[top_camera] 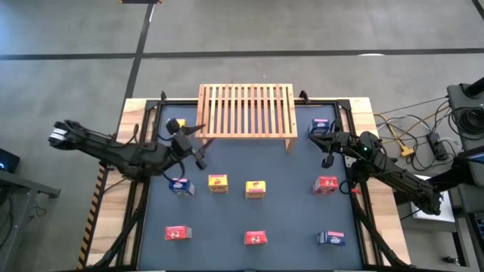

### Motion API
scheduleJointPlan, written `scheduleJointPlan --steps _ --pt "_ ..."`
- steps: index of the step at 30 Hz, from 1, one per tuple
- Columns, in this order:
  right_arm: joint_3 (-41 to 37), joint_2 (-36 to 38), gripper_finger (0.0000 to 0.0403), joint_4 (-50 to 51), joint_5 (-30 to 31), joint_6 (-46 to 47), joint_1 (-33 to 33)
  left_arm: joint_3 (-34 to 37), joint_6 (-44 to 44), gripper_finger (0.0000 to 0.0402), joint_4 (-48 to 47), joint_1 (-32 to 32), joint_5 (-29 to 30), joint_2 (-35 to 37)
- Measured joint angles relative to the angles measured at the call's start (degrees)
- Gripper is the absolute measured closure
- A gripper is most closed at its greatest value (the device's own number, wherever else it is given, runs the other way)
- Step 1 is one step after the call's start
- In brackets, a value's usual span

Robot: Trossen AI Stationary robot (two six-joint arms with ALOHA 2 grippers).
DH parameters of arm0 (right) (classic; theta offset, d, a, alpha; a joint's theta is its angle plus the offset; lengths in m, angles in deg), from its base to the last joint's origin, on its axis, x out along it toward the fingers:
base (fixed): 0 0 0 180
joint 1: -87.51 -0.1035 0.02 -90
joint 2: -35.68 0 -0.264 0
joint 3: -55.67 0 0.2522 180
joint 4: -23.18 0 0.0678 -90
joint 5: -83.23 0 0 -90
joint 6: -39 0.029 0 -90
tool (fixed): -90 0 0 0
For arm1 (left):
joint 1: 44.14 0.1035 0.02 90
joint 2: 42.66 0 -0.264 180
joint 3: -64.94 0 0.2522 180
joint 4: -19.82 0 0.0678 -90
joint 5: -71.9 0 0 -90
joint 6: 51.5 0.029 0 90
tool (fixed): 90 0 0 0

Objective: Stack cereal on shelf
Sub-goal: Put the bottom left yellow cereal box on the shelf

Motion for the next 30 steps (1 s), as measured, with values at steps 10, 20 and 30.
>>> scheduleJointPlan --steps 10,20,30 --pt "0.0 0.0 0.0394 0.0 0.0 0.0 0.0 -1.23 -0.44 0.019 -0.29 1.61 -0.09 -3.9" --pt "0.0 0.0 0.0394 0.0 0.0 0.0 -0.02 -1.06 -1.74 0.019 -0.51 2.08 -3.35 -3.93" --pt "0.0 0.0 0.0394 0.0 0.0 0.0 -0.02 -0.96 -4.83 0.0191 -0.72 3.41 -10.63 -6.22"
